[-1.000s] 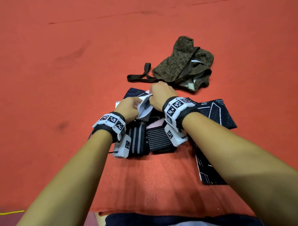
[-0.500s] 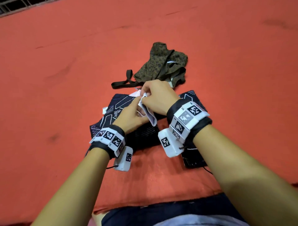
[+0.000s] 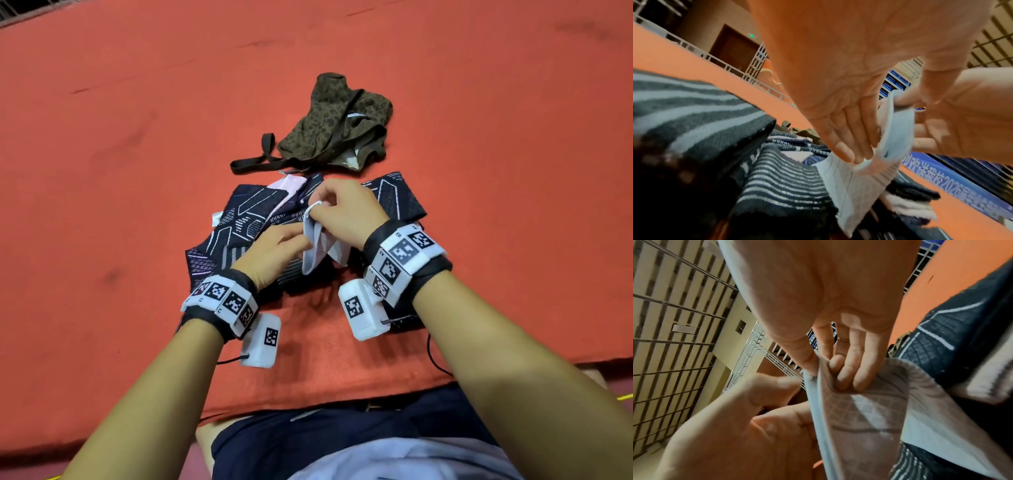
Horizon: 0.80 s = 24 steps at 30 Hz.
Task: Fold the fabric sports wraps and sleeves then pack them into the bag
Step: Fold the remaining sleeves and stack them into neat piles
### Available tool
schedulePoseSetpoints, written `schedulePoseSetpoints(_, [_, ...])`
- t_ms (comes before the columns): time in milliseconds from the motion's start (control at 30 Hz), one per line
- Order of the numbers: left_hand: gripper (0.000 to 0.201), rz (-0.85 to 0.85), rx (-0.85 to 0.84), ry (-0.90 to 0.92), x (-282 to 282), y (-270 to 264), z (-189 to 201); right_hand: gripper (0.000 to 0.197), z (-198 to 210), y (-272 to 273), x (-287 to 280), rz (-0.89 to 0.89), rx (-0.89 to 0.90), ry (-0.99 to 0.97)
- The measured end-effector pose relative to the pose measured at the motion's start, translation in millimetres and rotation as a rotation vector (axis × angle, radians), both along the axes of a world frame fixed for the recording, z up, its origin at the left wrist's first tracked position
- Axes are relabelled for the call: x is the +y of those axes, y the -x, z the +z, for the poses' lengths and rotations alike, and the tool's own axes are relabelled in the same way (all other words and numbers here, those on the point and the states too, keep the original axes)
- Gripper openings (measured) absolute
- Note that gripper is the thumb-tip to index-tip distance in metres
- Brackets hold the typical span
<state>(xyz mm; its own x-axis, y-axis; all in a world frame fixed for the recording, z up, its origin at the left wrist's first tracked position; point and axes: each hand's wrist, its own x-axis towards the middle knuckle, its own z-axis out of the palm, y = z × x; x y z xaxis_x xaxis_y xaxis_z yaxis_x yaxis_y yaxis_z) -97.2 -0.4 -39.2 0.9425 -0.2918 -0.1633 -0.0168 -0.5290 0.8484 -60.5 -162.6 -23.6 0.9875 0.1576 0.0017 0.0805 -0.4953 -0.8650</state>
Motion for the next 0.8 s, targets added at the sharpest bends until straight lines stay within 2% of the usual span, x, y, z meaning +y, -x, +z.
schedulePoseSetpoints(33, [0.04,0.015,0.004,-0.006,-1,1,-3,0.01,-5,2,0,-0.004,0.003,-0.025])
schedulePoseSetpoints(100, [0.035,0.023,-0.062,-0.137,-3,0,-9,0.012,-9,6,-1,0.007,-0.004,-0.07])
schedulePoseSetpoints(167, [0.02,0.043,-0.141,-0.271,-4,-2,-14,0.019,-11,9,-2,0.028,0.0,-0.098])
schedulePoseSetpoints(200, [0.015,0.059,-0.165,-0.276,-5,-3,-14,0.023,-12,10,-3,0.023,0.011,-0.112])
schedulePoseSetpoints(300, [0.027,0.086,-0.202,-0.226,-7,-8,-11,0.036,-19,14,-9,-0.03,0.022,-0.121])
schedulePoseSetpoints(400, [0.035,0.045,-0.205,-0.228,-12,-8,-5,0.041,-27,19,-13,-0.038,-0.005,0.003])
schedulePoseSetpoints(500, [0.027,0.071,-0.16,-0.084,-16,-3,0,0.029,-39,22,-17,-0.045,0.0,0.163])
schedulePoseSetpoints(567, [0.021,0.136,-0.122,0.004,-15,0,2,0.013,-45,23,-23,-0.033,0.044,0.28])
schedulePoseSetpoints(600, [0.02,0.174,-0.11,0.026,-13,1,3,0.011,-48,24,-26,-0.008,0.056,0.307])
schedulePoseSetpoints(667, [0.018,0.237,-0.094,0.046,-7,1,-1,0.024,-49,24,-30,0.018,0.041,0.322])
schedulePoseSetpoints(733, [0.023,0.302,-0.081,0.018,-1,-1,-8,0.017,-43,22,-32,-0.011,0.045,0.277])
schedulePoseSetpoints(800, [0.016,0.349,-0.072,-0.037,3,-2,-16,0.018,-35,19,-32,-0.014,0.049,0.219])
